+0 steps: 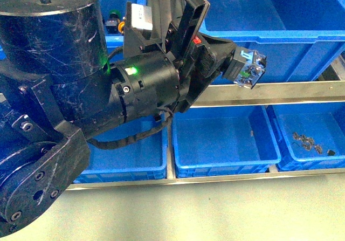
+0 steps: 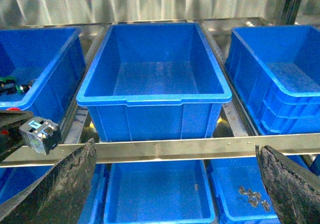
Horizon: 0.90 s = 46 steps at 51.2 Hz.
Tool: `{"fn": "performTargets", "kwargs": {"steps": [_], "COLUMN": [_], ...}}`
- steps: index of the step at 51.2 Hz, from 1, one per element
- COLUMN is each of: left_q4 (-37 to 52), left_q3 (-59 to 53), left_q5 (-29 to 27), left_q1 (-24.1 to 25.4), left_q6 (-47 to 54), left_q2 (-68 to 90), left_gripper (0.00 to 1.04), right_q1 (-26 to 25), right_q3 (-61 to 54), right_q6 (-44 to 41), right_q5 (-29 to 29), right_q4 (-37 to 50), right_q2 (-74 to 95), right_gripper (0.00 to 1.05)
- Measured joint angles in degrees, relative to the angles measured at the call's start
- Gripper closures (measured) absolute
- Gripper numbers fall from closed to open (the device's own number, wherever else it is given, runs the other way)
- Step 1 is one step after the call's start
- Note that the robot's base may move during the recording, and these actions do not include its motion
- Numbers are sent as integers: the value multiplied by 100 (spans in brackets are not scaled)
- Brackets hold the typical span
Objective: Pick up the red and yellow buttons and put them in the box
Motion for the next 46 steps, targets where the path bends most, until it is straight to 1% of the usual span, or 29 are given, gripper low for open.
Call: {"fn": "performTargets", "kwargs": {"steps": [46], "left_q4": [0], "left_q3": [0], "left_q5": [-17], "left_q1": [-42], "left_q6": [-208], "left_q2": [0], "left_gripper": [75], "right_q1": [0], "right_q3": [0], "right_q6": [0], "right_q5": [-4], "right_q4": [0], "right_q2": [0], "right_gripper": [7]}}
